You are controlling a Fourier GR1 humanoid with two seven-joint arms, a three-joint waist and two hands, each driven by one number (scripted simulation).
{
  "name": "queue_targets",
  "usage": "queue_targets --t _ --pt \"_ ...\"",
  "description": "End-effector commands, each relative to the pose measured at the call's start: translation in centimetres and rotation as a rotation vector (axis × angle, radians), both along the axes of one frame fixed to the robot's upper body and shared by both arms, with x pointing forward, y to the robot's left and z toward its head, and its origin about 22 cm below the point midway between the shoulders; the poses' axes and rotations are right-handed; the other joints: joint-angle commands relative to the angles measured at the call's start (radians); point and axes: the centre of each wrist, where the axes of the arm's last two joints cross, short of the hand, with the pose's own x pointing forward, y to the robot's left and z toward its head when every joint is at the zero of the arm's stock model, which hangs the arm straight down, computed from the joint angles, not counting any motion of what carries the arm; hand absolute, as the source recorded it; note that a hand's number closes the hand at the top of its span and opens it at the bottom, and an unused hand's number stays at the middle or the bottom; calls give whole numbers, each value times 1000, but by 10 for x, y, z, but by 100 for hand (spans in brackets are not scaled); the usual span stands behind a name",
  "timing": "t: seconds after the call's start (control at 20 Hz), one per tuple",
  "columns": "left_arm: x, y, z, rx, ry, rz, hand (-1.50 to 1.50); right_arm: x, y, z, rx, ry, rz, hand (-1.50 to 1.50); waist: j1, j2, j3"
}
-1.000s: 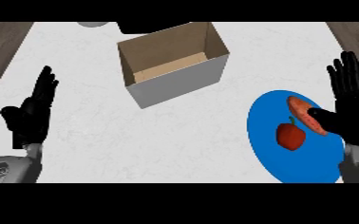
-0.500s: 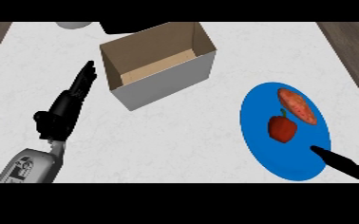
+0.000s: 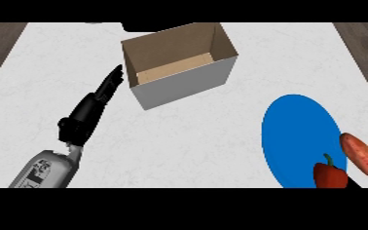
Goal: Pick the bell pepper from the plate and place it in the cardboard box
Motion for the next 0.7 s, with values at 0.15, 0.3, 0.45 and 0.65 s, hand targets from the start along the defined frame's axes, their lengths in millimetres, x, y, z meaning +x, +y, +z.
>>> queue_targets --t 0.15,0.3,0.45,0.65 --pt "1 -21 5 5 23 -72 0 8 52 8 145 164 -42 -150 44 -1 13" --pt "1 -23 5 -10 31 -71 0 22 72 27 180 203 -68 -150 56 -5 14" --pt "5 -22 0 5 40 -61 0 41 95 51 192 239 -105 -150 49 -3 17" --pt "4 -25 -4 13 41 -65 0 69 134 92 177 221 -156 -150 50 -11 22"
